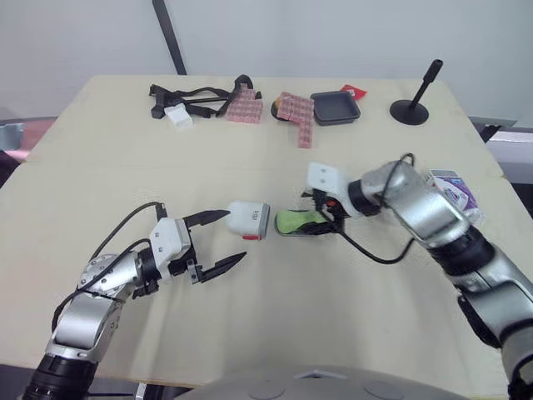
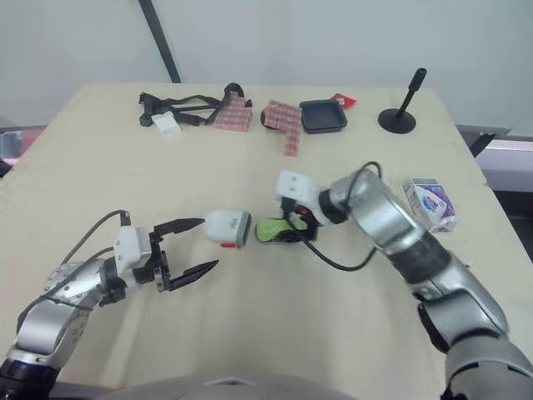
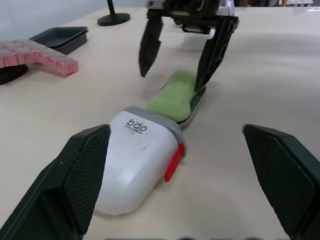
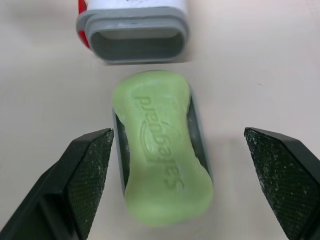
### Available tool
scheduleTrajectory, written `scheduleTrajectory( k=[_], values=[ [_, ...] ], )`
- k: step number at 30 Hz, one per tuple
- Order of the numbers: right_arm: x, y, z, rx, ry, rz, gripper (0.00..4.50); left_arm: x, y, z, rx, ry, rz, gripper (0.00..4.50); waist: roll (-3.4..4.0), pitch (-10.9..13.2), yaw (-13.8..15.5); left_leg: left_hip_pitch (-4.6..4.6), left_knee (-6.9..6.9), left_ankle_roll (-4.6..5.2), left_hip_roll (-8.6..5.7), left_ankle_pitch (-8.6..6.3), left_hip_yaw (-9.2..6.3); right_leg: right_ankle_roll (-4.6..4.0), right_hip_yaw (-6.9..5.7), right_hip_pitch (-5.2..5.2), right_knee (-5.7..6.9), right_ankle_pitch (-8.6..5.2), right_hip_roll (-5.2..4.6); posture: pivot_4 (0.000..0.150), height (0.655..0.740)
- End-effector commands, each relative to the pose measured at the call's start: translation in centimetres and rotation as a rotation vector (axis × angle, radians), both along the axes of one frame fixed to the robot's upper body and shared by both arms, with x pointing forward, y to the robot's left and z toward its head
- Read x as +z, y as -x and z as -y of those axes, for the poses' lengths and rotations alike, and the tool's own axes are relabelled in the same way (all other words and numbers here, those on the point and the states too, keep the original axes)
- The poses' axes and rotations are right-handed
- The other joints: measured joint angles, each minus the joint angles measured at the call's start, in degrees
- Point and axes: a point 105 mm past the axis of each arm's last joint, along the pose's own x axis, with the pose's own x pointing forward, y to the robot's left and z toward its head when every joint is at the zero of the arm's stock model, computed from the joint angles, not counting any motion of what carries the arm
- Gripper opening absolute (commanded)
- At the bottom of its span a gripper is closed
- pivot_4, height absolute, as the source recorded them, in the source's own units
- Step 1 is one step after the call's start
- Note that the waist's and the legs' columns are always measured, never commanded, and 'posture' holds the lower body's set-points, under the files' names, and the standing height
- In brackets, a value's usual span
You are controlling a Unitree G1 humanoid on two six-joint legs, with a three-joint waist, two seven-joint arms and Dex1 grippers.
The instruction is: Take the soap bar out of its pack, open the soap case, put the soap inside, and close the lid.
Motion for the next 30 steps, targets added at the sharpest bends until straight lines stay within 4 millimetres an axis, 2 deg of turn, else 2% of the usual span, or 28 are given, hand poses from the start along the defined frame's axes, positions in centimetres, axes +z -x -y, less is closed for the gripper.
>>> scheduleTrajectory(
  k=[1,4,8,13,20,30],
  values=[
    [1.8,1.3,0.4,-0.01,-0.158,0.039,4.48,0.7,-0.9,-0.5,0.016,-0.022,0.049,4.5,0.0,0.0,-0.04,0.0,0.0,-0.01,0.0,0.0,0.0,0.0,0.0,0.0,0.0,0.0,0.0,0.15,0.74],
    [1.7,1.8,0.6,-0.02,-0.183,0.026,4.48,0.8,-1.1,-0.6,0.023,-0.02,0.05,4.5,0.01,0.0,-0.8,0.06,0.01,-0.02,0.0,-0.01,0.02,0.0,0.06,0.0,0.06,0.0,0.02,0.15,0.74],
    [-0.4,4.4,4.0,-0.094,-0.284,0.048,4.48,0.9,-2.2,-0.9,-0.036,-0.062,0.039,4.5,-0.16,-0.1,0.3,0.11,-0.07,-0.07,0.1,0.01,-0.06,-0.02,-0.03,0.09,-0.03,-0.01,0.03,0.15,0.74],
    [-1.7,5.5,6.2,-0.165,-0.328,0.118,4.48,0.4,-2.8,-1.2,-0.144,-0.16,0.02,4.5,-0.22,-0.12,-0.45,0.08,-0.02,0.02,0.0,-0.03,0.03,0.0,0.08,0.08,-0.08,0.0,-0.11,0.15,0.74],
    [-2.6,6.7,7.2,-0.211,-0.414,0.188,4.48,0.7,-4.4,-0.7,-0.252,-0.235,-0.01,4.5,-0.21,-0.12,-0.91,0.2,-0.07,0.05,0.04,0.0,0.04,-0.02,0.06,0.11,0.02,-0.02,-0.09,0.15,0.74],
    [-3.9,8.3,8.4,-0.26,-0.482,0.214,4.48,0.8,-6.3,0.0,-0.397,-0.419,0.034,4.5,-0.22,-0.13,-0.7,0.09,-0.05,0.12,0.01,-0.02,-0.01,-0.02,0.01,0.1,-0.03,-0.02,-0.13,0.15,0.74]
  ],
)
